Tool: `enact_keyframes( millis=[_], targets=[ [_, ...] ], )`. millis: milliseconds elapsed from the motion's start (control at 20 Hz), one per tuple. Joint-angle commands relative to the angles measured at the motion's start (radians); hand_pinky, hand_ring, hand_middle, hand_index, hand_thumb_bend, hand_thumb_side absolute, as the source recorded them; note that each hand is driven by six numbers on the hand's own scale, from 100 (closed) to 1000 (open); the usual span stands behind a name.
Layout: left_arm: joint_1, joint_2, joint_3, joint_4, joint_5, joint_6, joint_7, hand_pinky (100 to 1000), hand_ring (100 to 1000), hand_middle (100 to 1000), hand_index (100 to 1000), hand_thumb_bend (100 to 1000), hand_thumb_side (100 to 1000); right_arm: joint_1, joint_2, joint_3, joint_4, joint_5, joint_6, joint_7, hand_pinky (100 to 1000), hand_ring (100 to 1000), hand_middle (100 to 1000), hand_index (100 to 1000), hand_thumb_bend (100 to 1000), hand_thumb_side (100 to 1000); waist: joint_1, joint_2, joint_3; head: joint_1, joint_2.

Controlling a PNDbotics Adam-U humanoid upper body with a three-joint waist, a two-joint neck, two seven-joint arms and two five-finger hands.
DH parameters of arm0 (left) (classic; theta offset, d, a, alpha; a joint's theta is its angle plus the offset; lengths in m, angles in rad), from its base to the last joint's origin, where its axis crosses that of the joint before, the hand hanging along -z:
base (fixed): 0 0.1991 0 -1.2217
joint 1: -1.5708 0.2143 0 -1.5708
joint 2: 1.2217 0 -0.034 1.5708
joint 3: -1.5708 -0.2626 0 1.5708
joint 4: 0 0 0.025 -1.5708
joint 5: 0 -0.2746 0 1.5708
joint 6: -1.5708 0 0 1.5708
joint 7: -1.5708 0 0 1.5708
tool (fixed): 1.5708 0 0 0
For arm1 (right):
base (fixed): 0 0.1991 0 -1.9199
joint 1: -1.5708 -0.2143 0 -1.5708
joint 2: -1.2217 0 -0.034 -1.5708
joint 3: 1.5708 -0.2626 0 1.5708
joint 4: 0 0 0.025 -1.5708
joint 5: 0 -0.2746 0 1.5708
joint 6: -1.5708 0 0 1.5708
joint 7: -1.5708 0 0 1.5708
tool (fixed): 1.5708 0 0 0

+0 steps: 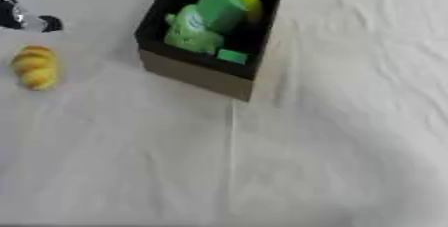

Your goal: Pick up objects on the table and place them in the box.

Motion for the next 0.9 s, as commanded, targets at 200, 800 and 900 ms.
enact_keyframes(
  millis=[200,800,900],
  targets=[
    [0.086,0.106,0.03,-0.057,0.034,0.043,-0.018,825,892,818,878,623,173,-0.015,-0.035,-0.018,-0.011,-0.003,0.004,-0.007,912,904,770,829,100,449,-0.02,-0.033,0.005,0.002,-0.008],
    [0.186,0.143,0.057,-0.009,-0.032,0.08,-0.035,833,904,833,880,642,153,-0.015,-0.037,-0.02,-0.015,-0.004,0.01,-0.012,912,903,769,828,100,451,-0.024,-0.023,0.004,0.01,-0.011],
    [0.184,0.133,0.065,0.031,-0.06,0.099,-0.016,829,900,828,876,628,144,-0.014,-0.037,-0.02,-0.015,-0.005,0.01,-0.013,912,903,769,828,100,452,-0.025,-0.022,0.003,0.014,-0.011]
  ],
)
